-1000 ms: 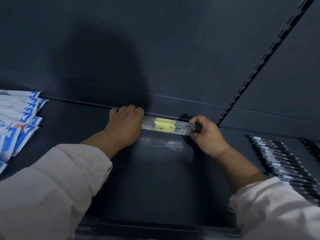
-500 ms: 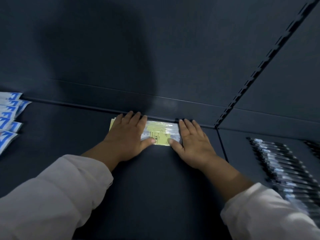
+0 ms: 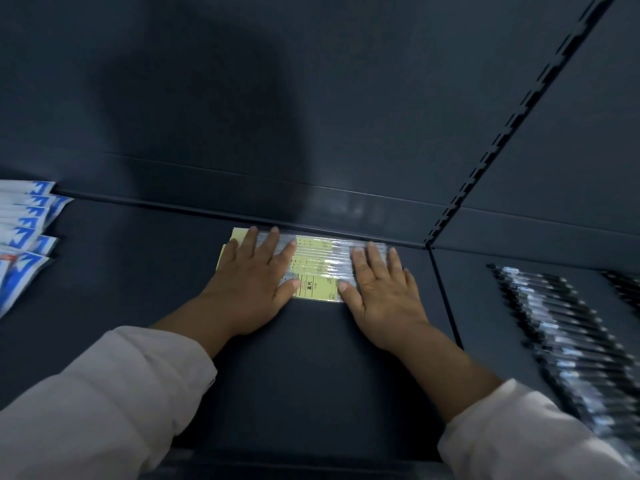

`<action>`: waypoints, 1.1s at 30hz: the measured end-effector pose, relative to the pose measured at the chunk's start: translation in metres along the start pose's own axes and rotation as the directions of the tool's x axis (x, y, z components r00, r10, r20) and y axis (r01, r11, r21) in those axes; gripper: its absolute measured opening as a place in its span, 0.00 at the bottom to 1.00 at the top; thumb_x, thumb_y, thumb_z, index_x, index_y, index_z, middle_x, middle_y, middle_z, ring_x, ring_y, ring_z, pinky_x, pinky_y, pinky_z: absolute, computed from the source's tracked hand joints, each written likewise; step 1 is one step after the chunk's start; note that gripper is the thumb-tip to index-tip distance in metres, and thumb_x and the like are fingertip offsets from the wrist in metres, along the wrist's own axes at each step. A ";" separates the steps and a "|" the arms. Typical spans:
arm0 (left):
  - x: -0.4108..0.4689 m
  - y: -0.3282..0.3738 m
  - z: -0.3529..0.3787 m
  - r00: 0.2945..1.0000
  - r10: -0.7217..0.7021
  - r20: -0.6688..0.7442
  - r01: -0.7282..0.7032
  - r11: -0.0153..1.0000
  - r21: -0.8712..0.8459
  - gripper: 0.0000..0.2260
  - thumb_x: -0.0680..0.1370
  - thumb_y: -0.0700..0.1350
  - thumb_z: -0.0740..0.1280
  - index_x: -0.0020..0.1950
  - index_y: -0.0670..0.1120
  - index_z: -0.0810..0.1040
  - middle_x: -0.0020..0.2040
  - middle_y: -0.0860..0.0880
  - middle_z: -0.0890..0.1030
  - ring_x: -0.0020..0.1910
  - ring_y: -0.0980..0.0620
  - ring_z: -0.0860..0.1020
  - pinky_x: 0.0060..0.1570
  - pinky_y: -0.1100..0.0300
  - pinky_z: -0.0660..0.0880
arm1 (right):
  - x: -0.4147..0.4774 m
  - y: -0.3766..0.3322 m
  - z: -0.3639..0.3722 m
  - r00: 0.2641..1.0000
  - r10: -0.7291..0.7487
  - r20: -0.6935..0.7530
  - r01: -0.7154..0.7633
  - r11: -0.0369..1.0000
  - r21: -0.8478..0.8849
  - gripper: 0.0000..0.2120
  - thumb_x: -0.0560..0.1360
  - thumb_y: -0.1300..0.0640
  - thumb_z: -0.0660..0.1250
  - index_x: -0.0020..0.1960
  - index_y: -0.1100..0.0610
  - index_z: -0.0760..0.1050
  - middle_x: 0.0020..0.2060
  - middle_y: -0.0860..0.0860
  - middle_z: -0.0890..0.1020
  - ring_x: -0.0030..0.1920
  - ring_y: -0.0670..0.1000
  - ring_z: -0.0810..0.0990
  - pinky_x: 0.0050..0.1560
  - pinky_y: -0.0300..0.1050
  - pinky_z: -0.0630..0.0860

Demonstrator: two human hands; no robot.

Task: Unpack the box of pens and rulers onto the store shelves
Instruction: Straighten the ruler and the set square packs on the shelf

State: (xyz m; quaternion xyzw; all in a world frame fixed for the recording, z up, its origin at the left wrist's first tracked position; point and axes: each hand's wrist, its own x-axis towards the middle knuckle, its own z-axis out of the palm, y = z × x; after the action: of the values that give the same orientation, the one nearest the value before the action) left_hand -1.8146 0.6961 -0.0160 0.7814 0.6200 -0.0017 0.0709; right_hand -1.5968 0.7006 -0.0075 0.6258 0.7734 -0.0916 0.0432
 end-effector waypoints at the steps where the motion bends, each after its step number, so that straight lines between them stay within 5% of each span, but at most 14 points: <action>1: -0.002 0.000 0.000 1.000 -0.002 0.008 0.002 1.000 -0.004 0.40 0.67 0.67 0.30 0.77 0.53 0.38 0.78 0.47 0.38 0.76 0.43 0.37 0.74 0.44 0.41 | -0.003 -0.001 0.001 1.000 0.007 0.002 -0.007 1.000 -0.001 0.31 0.79 0.37 0.40 0.77 0.46 0.35 0.77 0.48 0.37 0.76 0.57 0.33 0.75 0.56 0.39; 9: -0.022 0.004 0.004 1.000 -0.001 0.004 0.001 1.000 -0.024 0.37 0.69 0.65 0.30 0.77 0.55 0.38 0.78 0.49 0.39 0.76 0.46 0.35 0.73 0.42 0.39 | -0.026 -0.005 0.006 0.999 0.022 0.024 -0.022 1.000 0.013 0.30 0.79 0.37 0.40 0.77 0.45 0.35 0.77 0.49 0.36 0.76 0.57 0.35 0.75 0.58 0.38; 14: -0.026 0.008 -0.008 0.999 -0.031 -0.033 0.030 0.999 -0.031 0.31 0.75 0.59 0.35 0.77 0.52 0.40 0.78 0.50 0.38 0.75 0.49 0.33 0.72 0.44 0.35 | -0.029 -0.002 -0.012 0.997 0.013 -0.077 0.007 0.970 0.242 0.26 0.82 0.44 0.45 0.78 0.46 0.45 0.78 0.46 0.43 0.77 0.51 0.39 0.76 0.52 0.40; 16: -0.020 0.013 -0.016 0.996 -0.054 -0.077 0.050 0.998 -0.046 0.28 0.78 0.56 0.38 0.78 0.51 0.42 0.78 0.49 0.39 0.76 0.49 0.36 0.73 0.44 0.38 | -0.020 -0.002 -0.019 0.991 -0.002 -0.136 0.031 0.978 0.206 0.25 0.82 0.46 0.46 0.78 0.48 0.49 0.78 0.46 0.46 0.77 0.51 0.41 0.75 0.51 0.41; 24: -0.009 0.018 0.001 0.994 -0.104 0.018 0.104 0.995 0.000 0.28 0.80 0.60 0.43 0.77 0.51 0.40 0.78 0.47 0.40 0.76 0.45 0.38 0.73 0.42 0.42 | -0.002 -0.008 -0.003 0.999 -0.020 0.045 0.018 0.998 0.055 0.30 0.80 0.38 0.41 0.78 0.47 0.39 0.77 0.46 0.39 0.76 0.52 0.33 0.75 0.53 0.38; 33: -0.028 0.023 -0.006 0.989 -0.140 0.050 0.140 0.990 -0.002 0.27 0.81 0.58 0.42 0.78 0.51 0.39 0.78 0.48 0.38 0.76 0.46 0.36 0.72 0.41 0.36 | -0.016 -0.009 -0.010 0.999 -0.026 0.032 0.025 0.998 0.055 0.31 0.80 0.37 0.40 0.78 0.47 0.38 0.77 0.48 0.37 0.76 0.53 0.33 0.75 0.55 0.35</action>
State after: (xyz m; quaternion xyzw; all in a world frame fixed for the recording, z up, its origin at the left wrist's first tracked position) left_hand -1.7988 0.6647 -0.0054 0.7353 0.6715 -0.0244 0.0879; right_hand -1.6019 0.6850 0.0066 0.6152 0.7777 -0.1232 0.0377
